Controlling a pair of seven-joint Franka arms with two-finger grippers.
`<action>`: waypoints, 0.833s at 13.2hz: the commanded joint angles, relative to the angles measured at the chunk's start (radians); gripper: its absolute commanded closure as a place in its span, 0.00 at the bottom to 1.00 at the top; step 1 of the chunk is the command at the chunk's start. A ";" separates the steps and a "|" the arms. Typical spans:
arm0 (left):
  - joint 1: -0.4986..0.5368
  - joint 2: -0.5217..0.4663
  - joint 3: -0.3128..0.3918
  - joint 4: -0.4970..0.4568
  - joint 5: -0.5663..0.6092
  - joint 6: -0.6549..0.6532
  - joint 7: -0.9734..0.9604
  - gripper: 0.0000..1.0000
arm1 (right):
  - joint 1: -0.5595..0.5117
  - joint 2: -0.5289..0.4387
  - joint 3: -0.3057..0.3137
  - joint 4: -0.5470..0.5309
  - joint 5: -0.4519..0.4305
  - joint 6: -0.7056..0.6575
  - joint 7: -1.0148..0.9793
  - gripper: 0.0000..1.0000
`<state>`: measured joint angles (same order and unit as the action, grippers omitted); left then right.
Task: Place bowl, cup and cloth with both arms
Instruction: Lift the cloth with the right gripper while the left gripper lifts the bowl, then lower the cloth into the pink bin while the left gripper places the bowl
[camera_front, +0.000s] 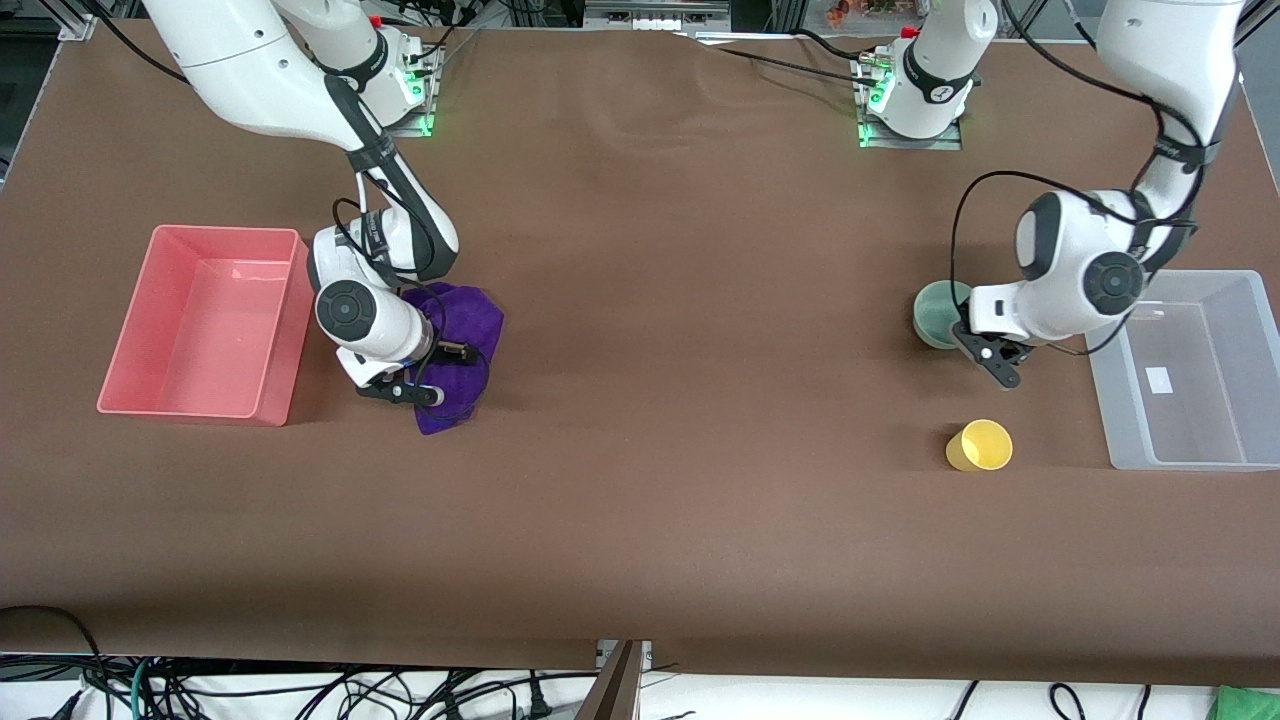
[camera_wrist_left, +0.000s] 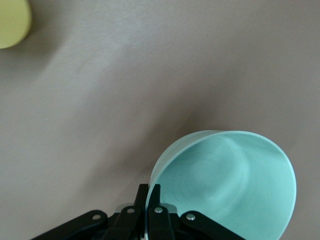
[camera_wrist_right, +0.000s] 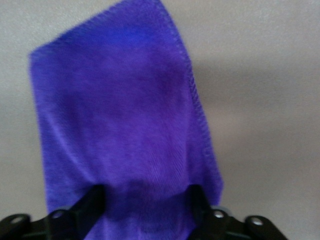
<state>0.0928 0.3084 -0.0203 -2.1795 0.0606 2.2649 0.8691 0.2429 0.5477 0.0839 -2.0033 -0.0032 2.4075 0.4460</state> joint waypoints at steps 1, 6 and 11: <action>0.076 -0.026 -0.001 0.227 0.016 -0.345 0.114 1.00 | 0.004 -0.020 -0.001 -0.029 -0.006 0.015 0.014 1.00; 0.301 0.042 0.000 0.447 0.122 -0.446 0.304 1.00 | -0.034 -0.103 -0.006 0.076 -0.006 -0.238 -0.064 1.00; 0.396 0.268 0.000 0.557 0.168 -0.155 0.378 1.00 | -0.082 -0.146 -0.131 0.416 -0.021 -0.814 -0.364 1.00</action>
<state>0.4807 0.4827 -0.0071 -1.6914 0.1909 2.0428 1.2299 0.1722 0.3983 0.0097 -1.7214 -0.0105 1.7817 0.2094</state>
